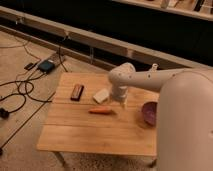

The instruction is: Push the ceramic bowl across the table

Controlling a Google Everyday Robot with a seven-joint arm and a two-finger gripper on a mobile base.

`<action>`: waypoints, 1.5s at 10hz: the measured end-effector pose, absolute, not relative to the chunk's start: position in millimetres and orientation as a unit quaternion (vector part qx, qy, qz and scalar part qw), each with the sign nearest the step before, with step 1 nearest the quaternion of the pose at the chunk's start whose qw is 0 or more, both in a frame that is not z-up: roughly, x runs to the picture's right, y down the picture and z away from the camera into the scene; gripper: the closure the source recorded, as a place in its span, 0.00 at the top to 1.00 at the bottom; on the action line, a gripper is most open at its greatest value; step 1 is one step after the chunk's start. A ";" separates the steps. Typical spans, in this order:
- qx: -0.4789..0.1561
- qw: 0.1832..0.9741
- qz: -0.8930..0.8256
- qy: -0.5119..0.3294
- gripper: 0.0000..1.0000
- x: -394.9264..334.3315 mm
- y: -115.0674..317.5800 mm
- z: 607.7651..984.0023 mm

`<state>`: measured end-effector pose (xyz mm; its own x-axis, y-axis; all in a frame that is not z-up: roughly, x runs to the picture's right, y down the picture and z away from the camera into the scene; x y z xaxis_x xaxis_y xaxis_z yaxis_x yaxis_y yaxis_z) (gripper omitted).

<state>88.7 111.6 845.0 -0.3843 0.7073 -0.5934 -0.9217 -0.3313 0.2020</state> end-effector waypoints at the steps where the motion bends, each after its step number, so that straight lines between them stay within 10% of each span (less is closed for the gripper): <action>1: -0.202 0.508 0.795 0.265 0.65 101.6 114.7 847.5; 15: -0.081 0.396 0.854 0.328 0.65 266.0 133.6 817.4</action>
